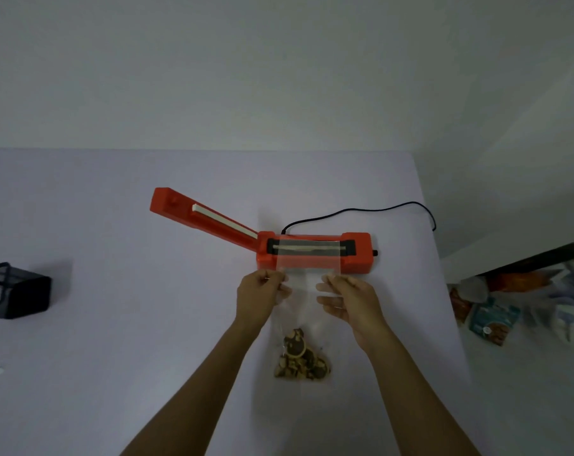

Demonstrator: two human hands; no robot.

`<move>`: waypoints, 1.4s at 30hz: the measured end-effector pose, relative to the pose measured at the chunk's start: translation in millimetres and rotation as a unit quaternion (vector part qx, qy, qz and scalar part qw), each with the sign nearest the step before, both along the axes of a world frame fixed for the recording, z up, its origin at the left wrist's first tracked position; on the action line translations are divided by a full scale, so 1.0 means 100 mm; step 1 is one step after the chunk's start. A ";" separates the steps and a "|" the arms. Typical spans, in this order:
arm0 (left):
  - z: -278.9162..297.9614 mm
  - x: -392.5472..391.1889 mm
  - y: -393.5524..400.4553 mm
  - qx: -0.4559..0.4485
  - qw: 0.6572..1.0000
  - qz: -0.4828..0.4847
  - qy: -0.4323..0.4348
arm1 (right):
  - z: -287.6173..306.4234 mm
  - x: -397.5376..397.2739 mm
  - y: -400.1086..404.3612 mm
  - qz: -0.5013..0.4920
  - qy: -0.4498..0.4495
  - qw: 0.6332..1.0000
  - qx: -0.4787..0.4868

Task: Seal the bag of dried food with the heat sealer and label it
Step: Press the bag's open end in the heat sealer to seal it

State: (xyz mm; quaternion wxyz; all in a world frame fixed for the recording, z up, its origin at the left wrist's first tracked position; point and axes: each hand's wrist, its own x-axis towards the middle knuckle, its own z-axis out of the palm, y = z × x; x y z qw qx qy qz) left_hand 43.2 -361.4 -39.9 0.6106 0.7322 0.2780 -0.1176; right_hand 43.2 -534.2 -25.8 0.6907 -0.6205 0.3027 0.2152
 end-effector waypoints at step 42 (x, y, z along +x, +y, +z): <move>-0.15 0.09 0.04 -0.017 1.000 0.021 -0.006 | -0.07 0.11 0.11 -0.050 0.007 0.998 -0.025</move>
